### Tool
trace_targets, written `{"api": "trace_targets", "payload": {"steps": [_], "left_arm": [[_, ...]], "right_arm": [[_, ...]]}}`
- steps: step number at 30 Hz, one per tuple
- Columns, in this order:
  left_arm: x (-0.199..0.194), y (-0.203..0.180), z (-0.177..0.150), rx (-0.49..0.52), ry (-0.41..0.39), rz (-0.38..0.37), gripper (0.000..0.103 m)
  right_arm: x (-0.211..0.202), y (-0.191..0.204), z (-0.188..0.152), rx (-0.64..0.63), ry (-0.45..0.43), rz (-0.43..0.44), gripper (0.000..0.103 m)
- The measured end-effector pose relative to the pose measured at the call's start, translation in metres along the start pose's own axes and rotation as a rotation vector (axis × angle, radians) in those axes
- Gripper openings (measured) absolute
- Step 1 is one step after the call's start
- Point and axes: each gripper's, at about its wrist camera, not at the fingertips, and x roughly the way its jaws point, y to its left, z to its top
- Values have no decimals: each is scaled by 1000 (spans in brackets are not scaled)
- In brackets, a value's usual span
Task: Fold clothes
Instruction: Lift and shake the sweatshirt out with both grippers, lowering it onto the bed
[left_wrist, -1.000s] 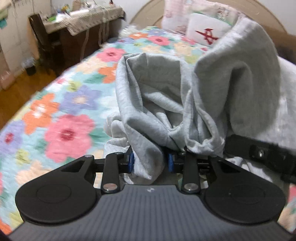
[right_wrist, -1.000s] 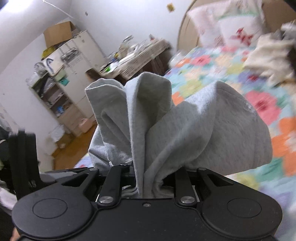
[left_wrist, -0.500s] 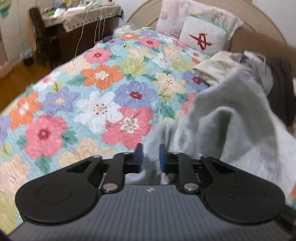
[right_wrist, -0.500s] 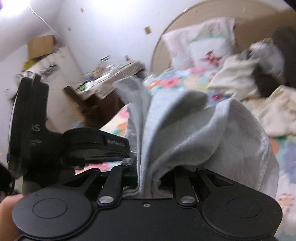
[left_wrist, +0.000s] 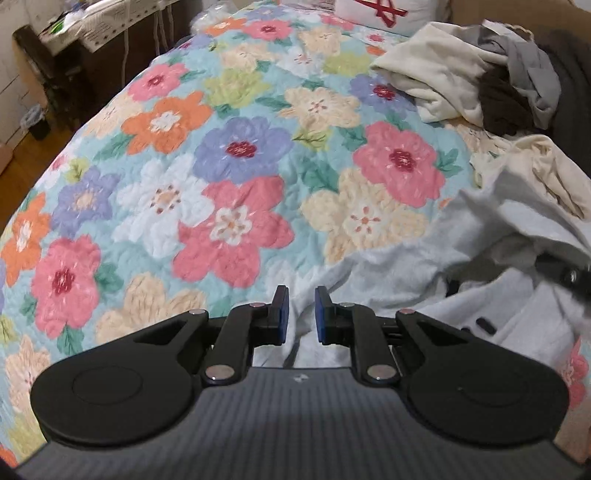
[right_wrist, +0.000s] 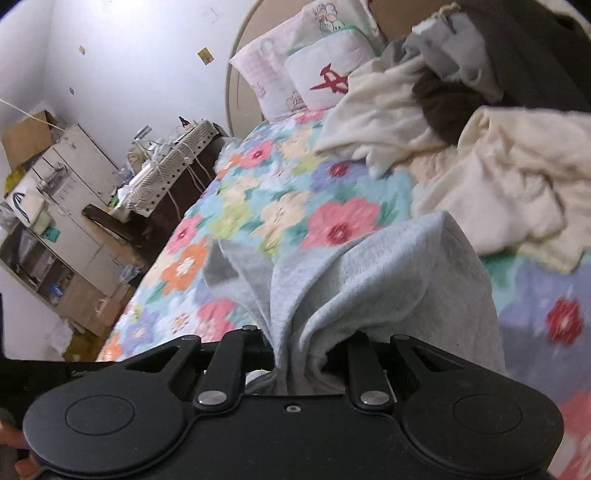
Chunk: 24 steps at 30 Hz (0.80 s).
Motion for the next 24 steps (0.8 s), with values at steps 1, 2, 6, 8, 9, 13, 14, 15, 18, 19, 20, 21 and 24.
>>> {"api": "trace_targets", "payload": {"steps": [1,2,6,8,9,13,14,15,18,19,20,21,24], "left_arm": [[0,-6,3,7,11,-7,14],[-1,-13,7,17,22,-14,14],[-5,-37,23,88,-20,-80,15],[2,-36,14,109,-44,-94,17],[9,-30,6,108,-46,-104,17],[39,2,-35,134,-41,-123,17],[44,13,-43,142,-34,-120,17],[46,25,-49,141,-35,-130,17],[50,62,-59,101,-37,-176,17],[50,72,-59,89,-44,-187,17],[50,81,-59,80,-51,-196,17],[50,86,-58,83,-58,-194,17],[50,96,-55,87,-56,-195,21]], "right_arm": [[-1,-1,4,-13,1,-2,19],[-3,-1,7,-26,2,-2,19],[-15,-1,9,-44,3,-12,19],[-23,1,6,-75,8,-39,19],[-26,2,5,-96,13,-55,19],[-35,10,9,-212,28,-146,19],[-34,11,11,-243,40,-166,19],[-32,11,13,-264,55,-184,19],[-23,1,21,-260,113,-202,19],[-17,-5,23,-251,136,-219,19],[-12,-9,24,-245,155,-244,20],[-7,-12,24,-246,174,-270,20],[0,-22,21,-212,196,-314,22]]}}
